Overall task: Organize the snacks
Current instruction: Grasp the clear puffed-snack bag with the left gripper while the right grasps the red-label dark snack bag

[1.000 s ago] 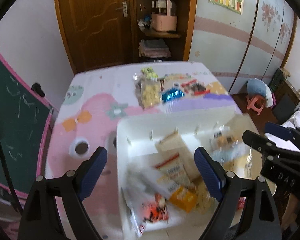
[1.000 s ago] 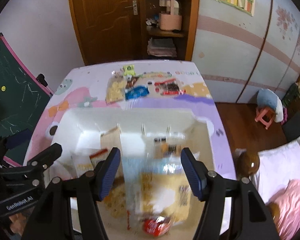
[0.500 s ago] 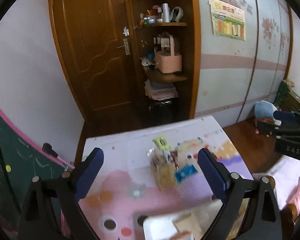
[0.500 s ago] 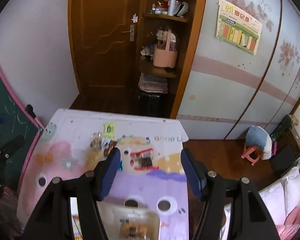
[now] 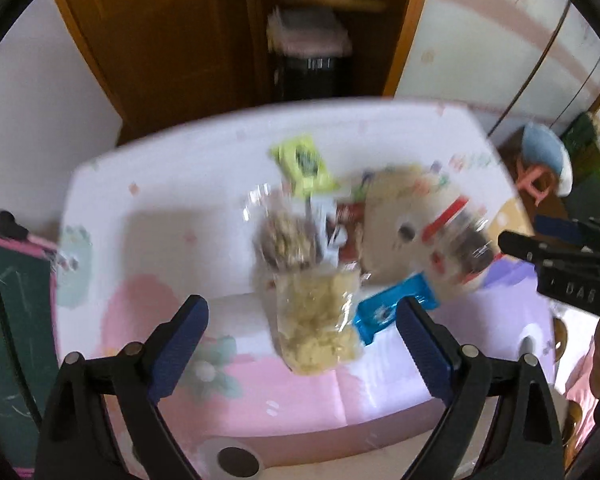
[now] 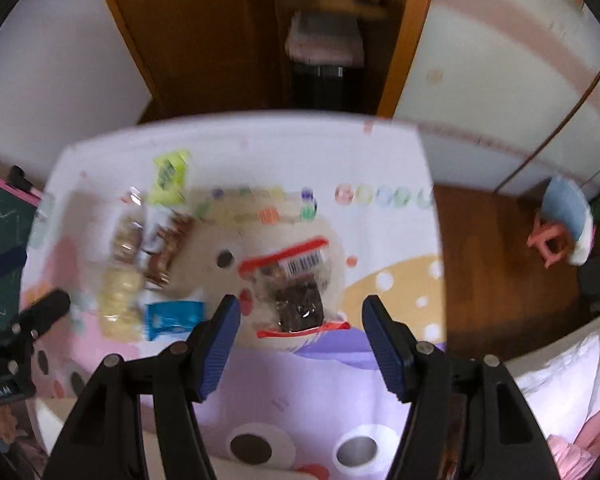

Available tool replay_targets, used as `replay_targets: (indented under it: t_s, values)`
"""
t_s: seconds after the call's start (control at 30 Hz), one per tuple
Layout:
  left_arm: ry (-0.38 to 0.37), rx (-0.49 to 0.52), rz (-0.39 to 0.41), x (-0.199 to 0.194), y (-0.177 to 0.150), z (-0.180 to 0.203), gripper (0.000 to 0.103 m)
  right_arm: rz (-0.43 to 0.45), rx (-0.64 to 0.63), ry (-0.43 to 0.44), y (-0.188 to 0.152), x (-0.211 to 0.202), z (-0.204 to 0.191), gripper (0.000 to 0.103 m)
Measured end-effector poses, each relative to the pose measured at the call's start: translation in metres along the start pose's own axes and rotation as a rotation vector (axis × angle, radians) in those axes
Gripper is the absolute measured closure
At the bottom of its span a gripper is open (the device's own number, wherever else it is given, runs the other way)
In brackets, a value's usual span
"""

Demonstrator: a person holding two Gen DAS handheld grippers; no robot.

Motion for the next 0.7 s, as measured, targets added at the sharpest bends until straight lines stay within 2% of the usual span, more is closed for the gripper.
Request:
replay_targets:
  t_s: [0.13,0.23,0.4,0.43,0.57,0.7]
  values:
    - [-0.006,-0.032,-0.081,0.039,-0.009,-0.005,0.008,-0.077,0.025,0.021,-0.004,0.04,0.002,0.04]
    - [-0.011,-0.044,-0.115,0.054,-0.01,-0.007,0.008,-0.129,0.033,0.045,-0.009,0.062,0.001,0.039]
    - [-0.01,-0.058,-0.164,0.075,-0.017,-0.01,0.011,-0.147,0.001,0.043,-0.013,0.075,-0.007,0.038]
    - [-0.021,-0.062,-0.176,0.079,-0.019,-0.009,0.016,-0.144,-0.01,0.033,-0.013,0.076,-0.007,0.039]
    - [-0.024,-0.061,-0.219,0.088,-0.025,-0.007,0.044,-0.14,-0.038,-0.007,-0.017,0.076,-0.01,0.05]
    - [0.01,-0.036,-0.206,0.09,-0.026,-0.004,0.054,-0.134,-0.054,-0.013,-0.022,0.071,-0.015,0.059]
Point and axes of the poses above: each gripper's, at about its wrist camera, not at the fingertips, and x roughly the way its jaws point, z to its right, y to its top, the point moved 9 cm from there along x, roughly the way its jaws point, and after that the axes turned 2 degrees about -y, right-handed, at the moved point
